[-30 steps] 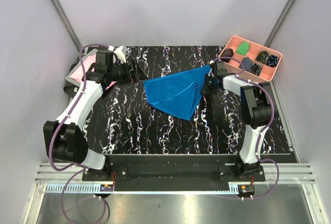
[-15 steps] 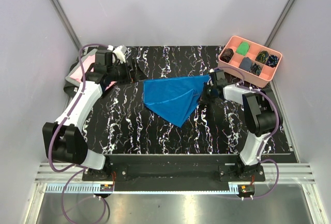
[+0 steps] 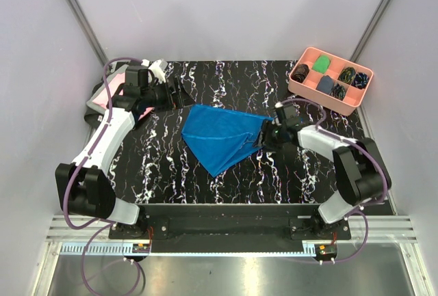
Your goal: Fold the napkin, place the utensils inside, and roll it up
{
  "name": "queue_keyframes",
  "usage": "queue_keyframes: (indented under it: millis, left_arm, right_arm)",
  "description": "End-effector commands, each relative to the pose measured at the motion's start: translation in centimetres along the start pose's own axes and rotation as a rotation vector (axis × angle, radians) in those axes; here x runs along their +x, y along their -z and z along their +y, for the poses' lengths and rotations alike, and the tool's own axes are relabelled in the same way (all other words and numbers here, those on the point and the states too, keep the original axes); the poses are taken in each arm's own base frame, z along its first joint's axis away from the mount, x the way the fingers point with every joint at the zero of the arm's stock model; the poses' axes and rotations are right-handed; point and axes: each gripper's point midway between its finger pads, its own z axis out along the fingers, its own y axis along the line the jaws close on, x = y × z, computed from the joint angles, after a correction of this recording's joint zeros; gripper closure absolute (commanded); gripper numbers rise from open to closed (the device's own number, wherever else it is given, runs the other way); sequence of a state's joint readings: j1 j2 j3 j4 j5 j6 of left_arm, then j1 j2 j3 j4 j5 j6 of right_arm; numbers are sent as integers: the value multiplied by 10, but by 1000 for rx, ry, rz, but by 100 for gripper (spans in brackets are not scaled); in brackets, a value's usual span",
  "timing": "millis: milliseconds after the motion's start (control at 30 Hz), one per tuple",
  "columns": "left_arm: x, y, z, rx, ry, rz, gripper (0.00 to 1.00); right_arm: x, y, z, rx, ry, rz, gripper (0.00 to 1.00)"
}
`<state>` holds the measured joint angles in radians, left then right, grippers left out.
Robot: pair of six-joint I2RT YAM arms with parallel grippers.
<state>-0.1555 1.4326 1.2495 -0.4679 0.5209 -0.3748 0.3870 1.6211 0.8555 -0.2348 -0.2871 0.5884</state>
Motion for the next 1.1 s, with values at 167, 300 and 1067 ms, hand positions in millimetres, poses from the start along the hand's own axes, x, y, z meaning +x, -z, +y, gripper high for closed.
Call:
queue_keyframes:
  millis: [167, 300, 1067]
  left_arm:
    - [-15, 11, -20, 56, -47, -65, 1]
    - [-14, 10, -19, 57, -44, -59, 1]
    - [-12, 5, -16, 56, -40, -47, 1]
  right_arm:
    - [-108, 60, -74, 160, -87, -272, 41]
    - [-135, 59, -103, 187, -134, -317, 43]
    - [-181, 46, -139, 118, -228, -396, 49]
